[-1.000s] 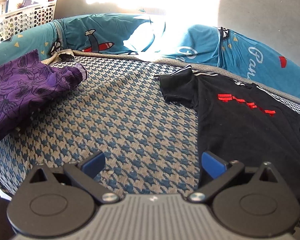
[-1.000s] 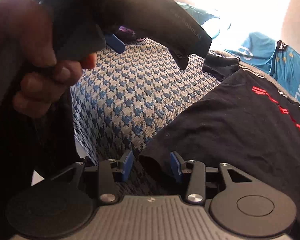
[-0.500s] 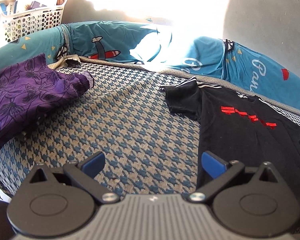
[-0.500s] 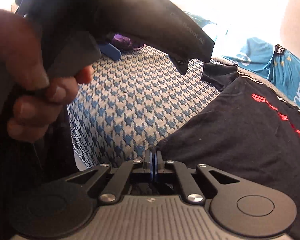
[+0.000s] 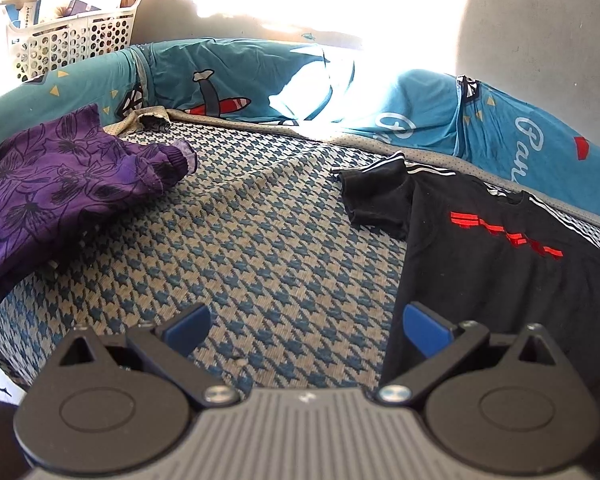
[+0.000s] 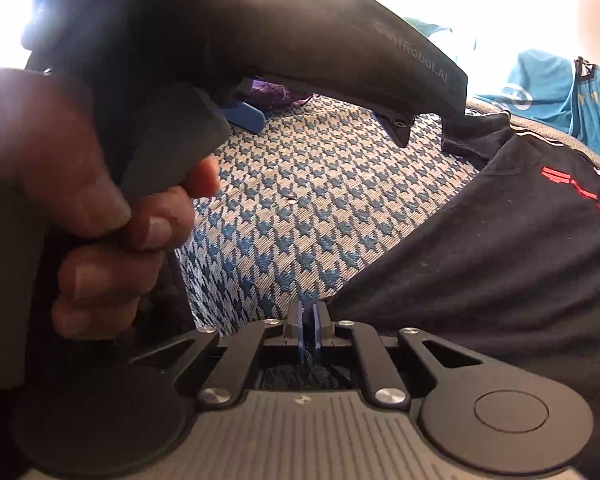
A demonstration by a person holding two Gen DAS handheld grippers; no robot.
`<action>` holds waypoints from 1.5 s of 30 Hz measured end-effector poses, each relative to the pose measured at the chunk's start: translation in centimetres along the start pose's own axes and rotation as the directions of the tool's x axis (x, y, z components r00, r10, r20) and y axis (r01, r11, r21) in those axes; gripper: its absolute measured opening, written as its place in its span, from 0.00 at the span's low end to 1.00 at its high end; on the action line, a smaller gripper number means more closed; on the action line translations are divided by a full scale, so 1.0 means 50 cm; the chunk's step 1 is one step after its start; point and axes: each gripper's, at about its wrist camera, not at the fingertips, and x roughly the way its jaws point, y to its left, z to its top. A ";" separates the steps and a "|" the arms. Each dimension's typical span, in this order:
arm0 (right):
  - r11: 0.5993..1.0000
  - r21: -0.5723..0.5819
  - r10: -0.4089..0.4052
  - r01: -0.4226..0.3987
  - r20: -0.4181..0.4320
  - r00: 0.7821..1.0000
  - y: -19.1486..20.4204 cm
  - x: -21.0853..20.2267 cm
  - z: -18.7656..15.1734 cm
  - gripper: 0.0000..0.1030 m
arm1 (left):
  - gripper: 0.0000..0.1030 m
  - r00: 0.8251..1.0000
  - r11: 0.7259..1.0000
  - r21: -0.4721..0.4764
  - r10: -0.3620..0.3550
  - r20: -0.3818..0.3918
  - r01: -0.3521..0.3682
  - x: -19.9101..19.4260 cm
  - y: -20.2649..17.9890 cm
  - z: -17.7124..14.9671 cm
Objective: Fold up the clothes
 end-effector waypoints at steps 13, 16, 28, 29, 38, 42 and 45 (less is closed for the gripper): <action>0.988 0.144 -0.057 0.057 -0.006 0.998 -0.143 -0.101 -0.021 0.13 | 1.00 0.996 0.992 0.105 -0.057 -0.067 0.064 0.034 -0.085 -0.003; 0.978 0.182 -0.100 0.100 -0.005 0.995 -0.200 -0.117 -0.024 0.17 | 1.00 0.994 0.984 0.158 -0.076 -0.073 0.086 0.046 -0.116 0.004; 0.878 0.338 -0.342 0.338 -0.051 0.938 -0.423 -0.205 -0.059 0.24 | 1.00 0.987 0.943 0.296 -0.133 -0.086 0.153 0.128 -0.210 0.033; 0.860 0.358 -0.367 0.363 -0.058 0.928 -0.439 -0.209 -0.064 0.24 | 1.00 0.987 0.942 0.298 -0.135 -0.089 0.156 0.137 -0.217 0.034; 0.572 0.579 -0.572 0.581 -0.226 0.789 -0.599 -0.239 -0.128 0.25 | 1.00 0.986 0.949 0.277 -0.125 -0.110 0.151 0.206 -0.246 0.034; 0.515 0.647 -0.553 0.562 -0.250 0.795 -0.625 -0.244 -0.153 0.25 | 1.00 0.986 0.961 0.243 -0.105 -0.129 0.134 0.236 -0.240 0.027; 0.516 0.628 -0.567 0.582 -0.259 0.782 -0.619 -0.238 -0.154 0.26 | 1.00 0.990 0.961 0.258 -0.072 -0.124 0.103 0.252 -0.243 0.019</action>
